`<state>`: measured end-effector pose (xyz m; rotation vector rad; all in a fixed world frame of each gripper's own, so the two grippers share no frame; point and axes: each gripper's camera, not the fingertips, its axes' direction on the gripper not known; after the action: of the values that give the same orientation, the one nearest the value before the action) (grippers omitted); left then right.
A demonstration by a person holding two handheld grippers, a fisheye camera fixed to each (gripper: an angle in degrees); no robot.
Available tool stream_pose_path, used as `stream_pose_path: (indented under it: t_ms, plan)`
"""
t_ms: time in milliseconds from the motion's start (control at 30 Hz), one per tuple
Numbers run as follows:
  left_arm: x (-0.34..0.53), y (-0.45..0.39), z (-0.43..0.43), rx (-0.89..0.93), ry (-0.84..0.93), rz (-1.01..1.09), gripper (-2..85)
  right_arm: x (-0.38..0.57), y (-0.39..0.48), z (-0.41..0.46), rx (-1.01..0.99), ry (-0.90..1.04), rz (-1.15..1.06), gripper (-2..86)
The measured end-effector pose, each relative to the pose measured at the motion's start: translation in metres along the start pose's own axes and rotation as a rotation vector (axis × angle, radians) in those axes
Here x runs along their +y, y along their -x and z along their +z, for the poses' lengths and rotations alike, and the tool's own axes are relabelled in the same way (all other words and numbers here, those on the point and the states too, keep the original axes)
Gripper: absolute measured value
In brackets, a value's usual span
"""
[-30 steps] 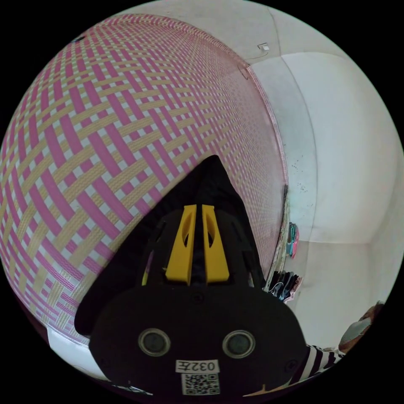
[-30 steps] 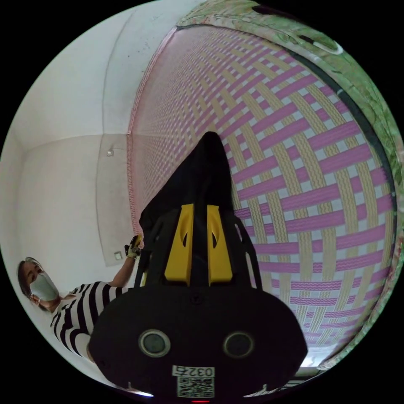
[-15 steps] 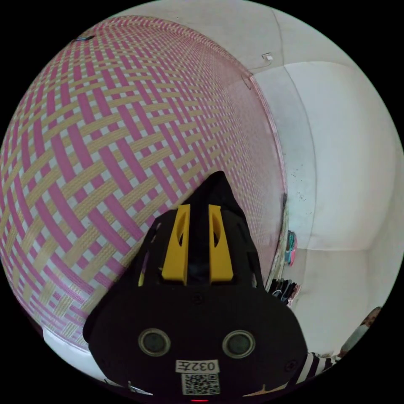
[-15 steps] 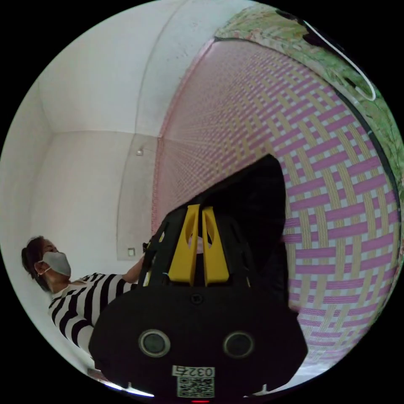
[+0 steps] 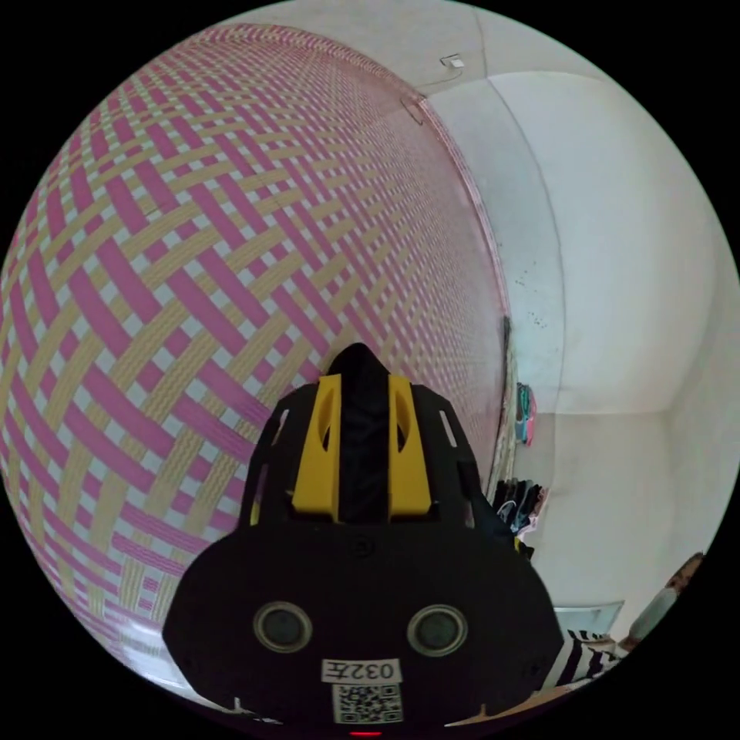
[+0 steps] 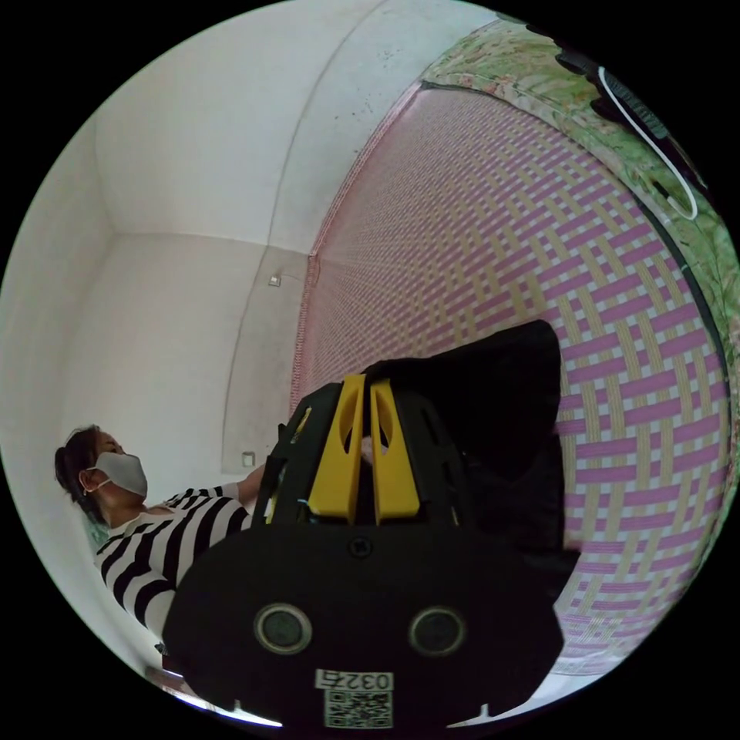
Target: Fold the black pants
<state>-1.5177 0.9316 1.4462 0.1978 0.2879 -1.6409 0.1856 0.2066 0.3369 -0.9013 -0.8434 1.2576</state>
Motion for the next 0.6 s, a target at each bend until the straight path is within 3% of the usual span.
stream_pose_path:
  t_ms: [67,267,400,600]
  plan:
    - [0.002,0.014,0.001,0.075,0.034,-0.002,4.6,0.005,0.002,0.000,-0.002,-0.006,0.005,-1.0]
    - [0.018,0.031,-0.007,0.045,0.064,0.093,6.0,0.012,0.009,0.003,0.000,-0.010,0.017,-1.0]
    - [0.030,0.015,-0.013,-0.010,0.057,0.206,0.2,0.013,0.018,0.008,0.025,-0.008,0.006,-1.0]
    - [0.058,-0.002,-0.075,0.267,0.066,0.411,-1.6,0.024,0.029,-0.006,0.022,-0.021,-0.018,-1.0]
